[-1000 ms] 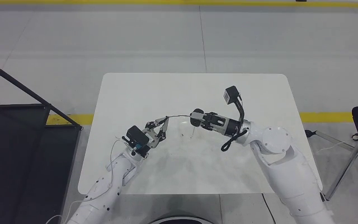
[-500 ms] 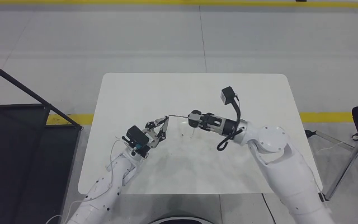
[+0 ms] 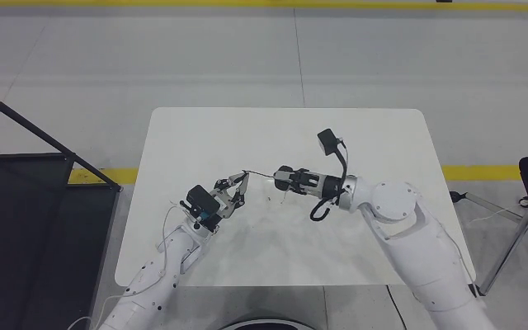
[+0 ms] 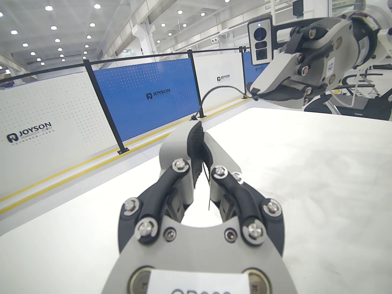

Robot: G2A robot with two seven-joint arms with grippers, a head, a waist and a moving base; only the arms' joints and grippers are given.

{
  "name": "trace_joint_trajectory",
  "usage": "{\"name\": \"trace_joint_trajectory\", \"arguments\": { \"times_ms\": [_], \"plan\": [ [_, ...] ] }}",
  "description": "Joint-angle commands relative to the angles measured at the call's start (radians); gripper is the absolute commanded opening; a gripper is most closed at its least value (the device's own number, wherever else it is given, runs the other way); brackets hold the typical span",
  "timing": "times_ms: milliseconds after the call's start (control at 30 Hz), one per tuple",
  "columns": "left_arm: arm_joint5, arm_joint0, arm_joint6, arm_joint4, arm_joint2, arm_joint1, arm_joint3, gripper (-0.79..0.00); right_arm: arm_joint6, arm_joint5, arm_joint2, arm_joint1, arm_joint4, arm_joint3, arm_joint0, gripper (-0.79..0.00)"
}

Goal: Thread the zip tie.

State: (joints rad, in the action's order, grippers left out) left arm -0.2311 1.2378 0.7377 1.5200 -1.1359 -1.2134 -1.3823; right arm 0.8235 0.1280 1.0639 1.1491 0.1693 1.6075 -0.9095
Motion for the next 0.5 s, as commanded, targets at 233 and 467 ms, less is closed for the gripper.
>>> {"name": "trace_joint_trajectory", "arguments": {
  "times_ms": [233,467],
  "plan": [
    [0.007,0.005,-0.014,-0.006,-0.002,-0.001,-0.011,-0.785,0.0,0.057,-0.018,0.003,-0.041,-0.005,0.018,-0.785],
    [0.038,0.021,-0.004,-0.013,-0.016,-0.003,-0.034,-0.785,-0.009,0.09,-0.018,0.004,-0.047,-0.007,0.021,-0.785]
  ]
}}
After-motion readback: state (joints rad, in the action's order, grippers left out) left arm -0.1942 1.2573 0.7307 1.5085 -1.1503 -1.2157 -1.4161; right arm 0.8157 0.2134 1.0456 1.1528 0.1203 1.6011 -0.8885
